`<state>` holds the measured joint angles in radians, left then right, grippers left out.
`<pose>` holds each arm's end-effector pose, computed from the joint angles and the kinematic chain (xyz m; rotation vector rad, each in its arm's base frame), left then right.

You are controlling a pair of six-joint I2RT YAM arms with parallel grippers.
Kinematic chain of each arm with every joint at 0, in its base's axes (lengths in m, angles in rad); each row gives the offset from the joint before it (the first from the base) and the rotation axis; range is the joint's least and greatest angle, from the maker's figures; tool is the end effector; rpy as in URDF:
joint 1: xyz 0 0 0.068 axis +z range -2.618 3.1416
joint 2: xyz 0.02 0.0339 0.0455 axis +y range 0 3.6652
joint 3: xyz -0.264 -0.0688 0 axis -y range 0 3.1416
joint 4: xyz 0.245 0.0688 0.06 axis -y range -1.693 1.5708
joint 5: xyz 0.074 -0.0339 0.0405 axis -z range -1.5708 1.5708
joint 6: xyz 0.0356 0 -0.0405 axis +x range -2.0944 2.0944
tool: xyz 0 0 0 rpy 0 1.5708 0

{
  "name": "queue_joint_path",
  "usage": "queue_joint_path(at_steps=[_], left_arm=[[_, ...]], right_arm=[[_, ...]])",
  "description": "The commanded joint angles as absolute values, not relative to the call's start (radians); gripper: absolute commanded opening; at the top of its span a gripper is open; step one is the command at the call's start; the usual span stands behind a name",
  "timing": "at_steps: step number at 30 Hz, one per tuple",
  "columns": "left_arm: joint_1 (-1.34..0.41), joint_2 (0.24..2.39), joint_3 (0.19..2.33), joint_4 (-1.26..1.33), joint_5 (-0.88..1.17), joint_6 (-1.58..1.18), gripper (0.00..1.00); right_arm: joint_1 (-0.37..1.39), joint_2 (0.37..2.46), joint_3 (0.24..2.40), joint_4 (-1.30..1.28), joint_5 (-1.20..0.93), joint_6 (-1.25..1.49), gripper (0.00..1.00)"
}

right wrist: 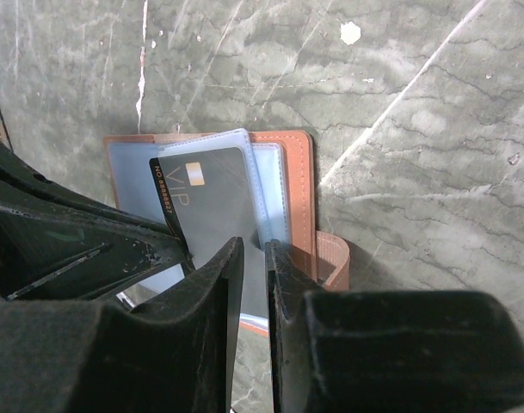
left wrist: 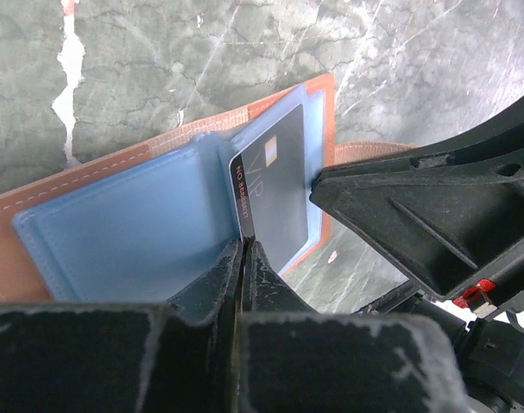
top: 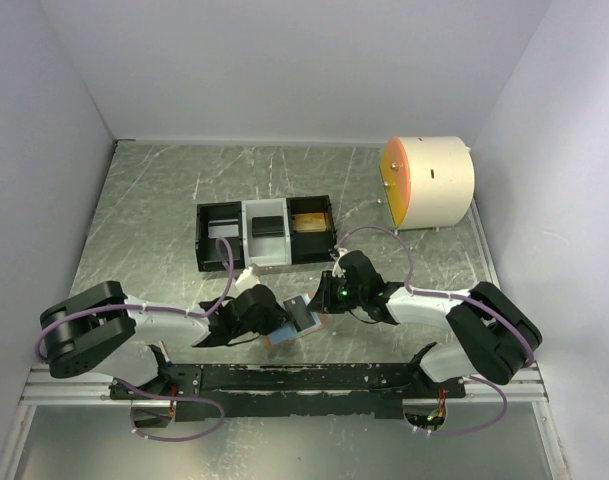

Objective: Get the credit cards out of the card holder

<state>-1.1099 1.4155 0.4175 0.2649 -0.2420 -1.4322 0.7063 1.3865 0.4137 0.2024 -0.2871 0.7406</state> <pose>0.1157 -0.2139 0.1283 -0.5352 2.4480 -0.9744 0.1736 0.1613 0.1290 -0.1120 2.5478 0.9886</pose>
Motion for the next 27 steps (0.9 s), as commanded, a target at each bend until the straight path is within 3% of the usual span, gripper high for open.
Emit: queue_joint_path(at_steps=[1,17,27], left_arm=[[-1.111,1.392,0.46,0.215,-0.252,-1.412,0.07],[-1.111,1.359,0.473,0.13,-0.236,-1.372,0.09],[-1.111,1.39,0.498,0.123,-0.226,-1.363,0.09]], right_arm=[[0.709,1.399,0.397,0.057,-0.219,0.712,0.18],[0.709,1.361,0.425,0.036,-0.238,0.688,0.19],[0.711,1.29,0.506,0.037,-0.419,0.601,0.27]])
